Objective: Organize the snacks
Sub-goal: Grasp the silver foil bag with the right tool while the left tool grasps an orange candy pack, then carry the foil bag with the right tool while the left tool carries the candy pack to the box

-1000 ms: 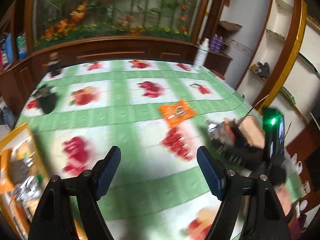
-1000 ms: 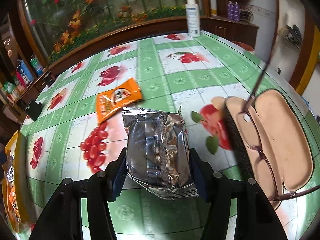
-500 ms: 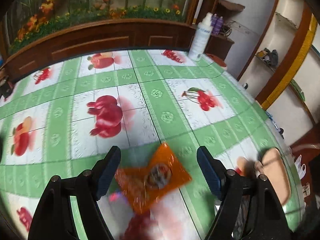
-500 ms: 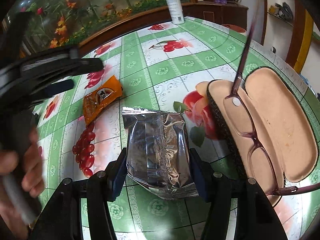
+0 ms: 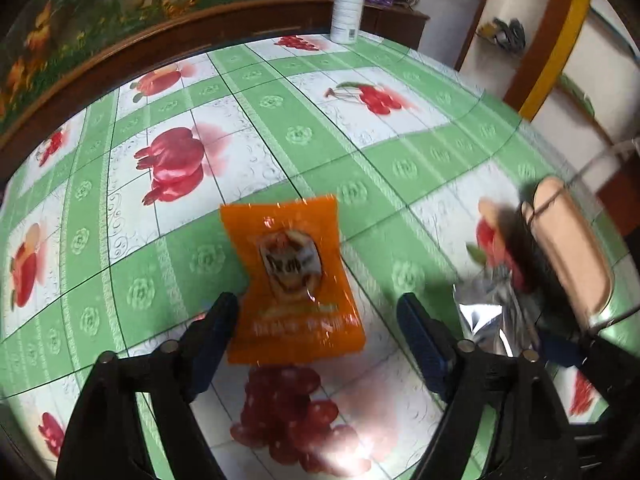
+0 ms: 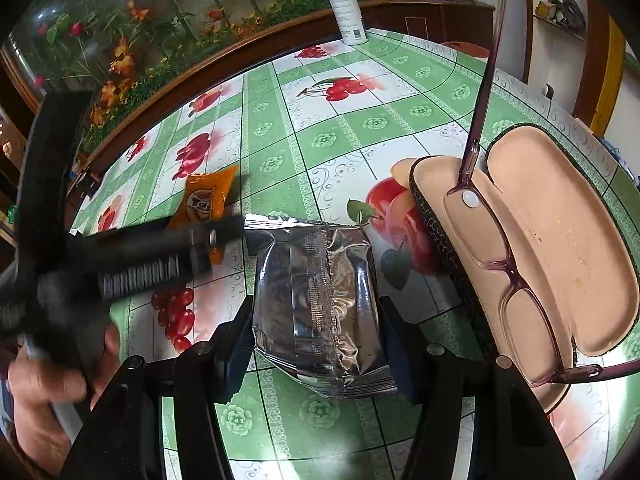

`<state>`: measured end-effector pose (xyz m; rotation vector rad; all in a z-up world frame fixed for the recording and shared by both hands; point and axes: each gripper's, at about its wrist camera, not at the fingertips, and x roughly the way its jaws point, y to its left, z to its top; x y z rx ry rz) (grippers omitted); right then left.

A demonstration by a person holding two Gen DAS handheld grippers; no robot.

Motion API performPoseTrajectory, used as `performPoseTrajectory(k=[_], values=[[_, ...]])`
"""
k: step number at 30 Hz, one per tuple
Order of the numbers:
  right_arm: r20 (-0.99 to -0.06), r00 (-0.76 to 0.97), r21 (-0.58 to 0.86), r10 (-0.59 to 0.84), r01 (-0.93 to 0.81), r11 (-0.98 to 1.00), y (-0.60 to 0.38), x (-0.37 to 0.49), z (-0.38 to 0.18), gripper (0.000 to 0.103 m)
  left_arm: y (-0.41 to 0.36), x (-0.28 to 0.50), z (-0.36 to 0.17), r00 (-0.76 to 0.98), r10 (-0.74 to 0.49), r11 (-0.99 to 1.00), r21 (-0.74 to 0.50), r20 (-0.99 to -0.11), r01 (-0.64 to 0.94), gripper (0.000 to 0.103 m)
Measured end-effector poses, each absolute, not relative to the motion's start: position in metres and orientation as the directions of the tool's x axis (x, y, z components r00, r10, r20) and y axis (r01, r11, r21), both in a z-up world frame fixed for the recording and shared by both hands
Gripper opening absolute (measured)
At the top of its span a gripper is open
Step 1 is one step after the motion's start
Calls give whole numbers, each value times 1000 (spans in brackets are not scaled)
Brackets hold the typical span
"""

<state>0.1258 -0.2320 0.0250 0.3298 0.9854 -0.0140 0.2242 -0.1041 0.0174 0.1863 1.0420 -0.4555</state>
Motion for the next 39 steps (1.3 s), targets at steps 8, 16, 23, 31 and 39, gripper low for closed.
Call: performPoseTrajectory(k=[8, 16, 23, 31, 39], values=[[-818, 565, 233, 107, 156, 960, -228, 126, 25, 62, -103, 229, 14, 538, -146, 958, 16, -830, 285, 74], [-812, 571, 216, 119, 105, 971, -217, 125, 28, 62, -57, 183, 16, 579, -114, 986, -21, -807, 166, 60], [-804, 570, 168, 172, -59, 984, -177, 119, 28, 62, -21, 115, 13, 605, -81, 994, -16, -792, 113, 61], [-804, 571, 123, 169, -119, 985, -161, 114, 21, 62, -15, 105, 10, 622, -87, 992, -12, -778, 124, 72], [-793, 605, 43, 69, -57, 997, -166, 116, 16, 62, -20, 109, 9, 602, -102, 988, -10, -792, 153, 86]])
